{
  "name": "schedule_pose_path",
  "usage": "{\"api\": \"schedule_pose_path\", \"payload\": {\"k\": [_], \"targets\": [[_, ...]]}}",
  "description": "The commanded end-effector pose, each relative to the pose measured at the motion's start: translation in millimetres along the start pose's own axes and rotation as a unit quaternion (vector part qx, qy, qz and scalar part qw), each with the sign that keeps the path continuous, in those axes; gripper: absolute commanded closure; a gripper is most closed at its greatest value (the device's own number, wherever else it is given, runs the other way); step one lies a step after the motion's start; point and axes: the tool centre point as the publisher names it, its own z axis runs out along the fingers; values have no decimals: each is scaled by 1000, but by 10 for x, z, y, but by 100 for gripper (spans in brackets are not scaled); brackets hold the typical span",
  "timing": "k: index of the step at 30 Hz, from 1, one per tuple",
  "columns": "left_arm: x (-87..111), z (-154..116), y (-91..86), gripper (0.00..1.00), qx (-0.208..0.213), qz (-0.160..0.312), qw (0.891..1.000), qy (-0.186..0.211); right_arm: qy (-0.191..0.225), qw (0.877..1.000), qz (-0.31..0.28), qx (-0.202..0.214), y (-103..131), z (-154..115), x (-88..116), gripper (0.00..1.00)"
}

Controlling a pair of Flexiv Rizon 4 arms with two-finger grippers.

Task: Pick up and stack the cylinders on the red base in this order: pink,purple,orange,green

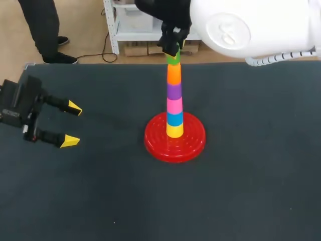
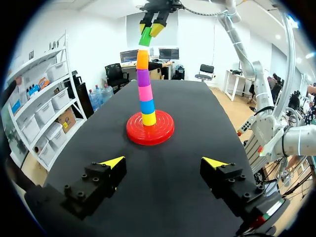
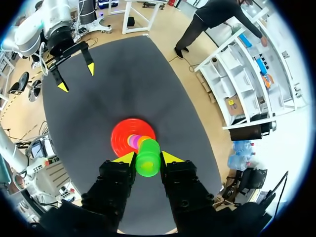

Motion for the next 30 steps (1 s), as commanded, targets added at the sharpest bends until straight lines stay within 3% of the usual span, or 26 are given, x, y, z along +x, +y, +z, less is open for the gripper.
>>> {"api": "schedule_pose_path", "payload": {"k": [1,30], "targets": [[15,5,-6,0,-2,1,1000,-2,0,1000,1,2,-5,10,1,100],[15,5,-6,0,-2,1,1000,-2,3,1000,6,-12,-2,115,39,100]]}}
